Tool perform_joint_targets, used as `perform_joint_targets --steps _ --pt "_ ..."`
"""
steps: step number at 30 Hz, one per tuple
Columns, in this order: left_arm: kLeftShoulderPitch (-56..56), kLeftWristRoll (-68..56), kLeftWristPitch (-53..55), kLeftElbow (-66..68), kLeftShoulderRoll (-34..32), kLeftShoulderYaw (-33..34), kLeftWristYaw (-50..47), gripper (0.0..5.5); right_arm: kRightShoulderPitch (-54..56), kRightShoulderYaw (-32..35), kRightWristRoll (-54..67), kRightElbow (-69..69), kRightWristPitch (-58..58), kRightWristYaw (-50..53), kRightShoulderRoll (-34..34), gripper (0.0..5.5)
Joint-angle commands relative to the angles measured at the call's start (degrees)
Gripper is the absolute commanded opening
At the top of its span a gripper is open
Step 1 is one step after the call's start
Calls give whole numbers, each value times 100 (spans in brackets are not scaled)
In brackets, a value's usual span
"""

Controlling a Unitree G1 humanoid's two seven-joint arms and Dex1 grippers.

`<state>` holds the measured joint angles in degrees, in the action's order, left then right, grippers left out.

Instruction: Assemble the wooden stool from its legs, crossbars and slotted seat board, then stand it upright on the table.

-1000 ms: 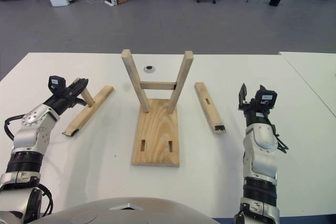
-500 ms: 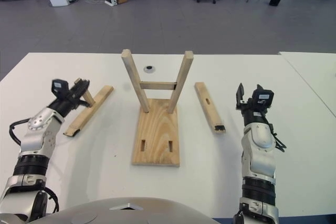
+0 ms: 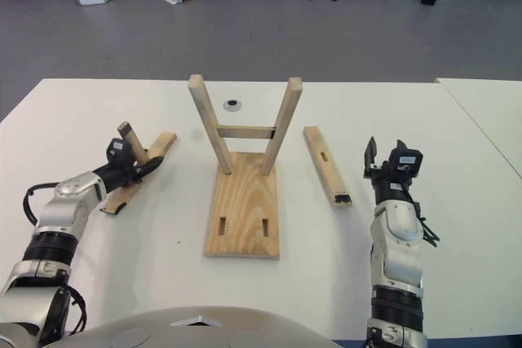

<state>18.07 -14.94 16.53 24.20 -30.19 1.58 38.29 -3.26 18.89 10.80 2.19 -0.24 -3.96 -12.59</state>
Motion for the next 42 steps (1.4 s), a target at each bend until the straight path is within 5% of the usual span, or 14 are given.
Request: perform_joint_targets --steps 1,7,18,34,42 --pt "238 87 808 -621 -378 -52 136 371 -307 -9 -38 266 -62 195 251 274" --pt "-351 43 1447 -1469 -611 26 131 473 -496 5 -35 418 -79 290 413 274" --pt "-1149 385 1464 -1554 -806 -211 298 473 -657 -67 -173 568 -106 380 495 274" --pt "-876 274 1247 -1557 -678 -12 318 204 -180 49 280 858 197 400 565 274" --pt "833 -264 1185 -862 -519 635 377 202 568 493 1173 1451 815 608 404 274"
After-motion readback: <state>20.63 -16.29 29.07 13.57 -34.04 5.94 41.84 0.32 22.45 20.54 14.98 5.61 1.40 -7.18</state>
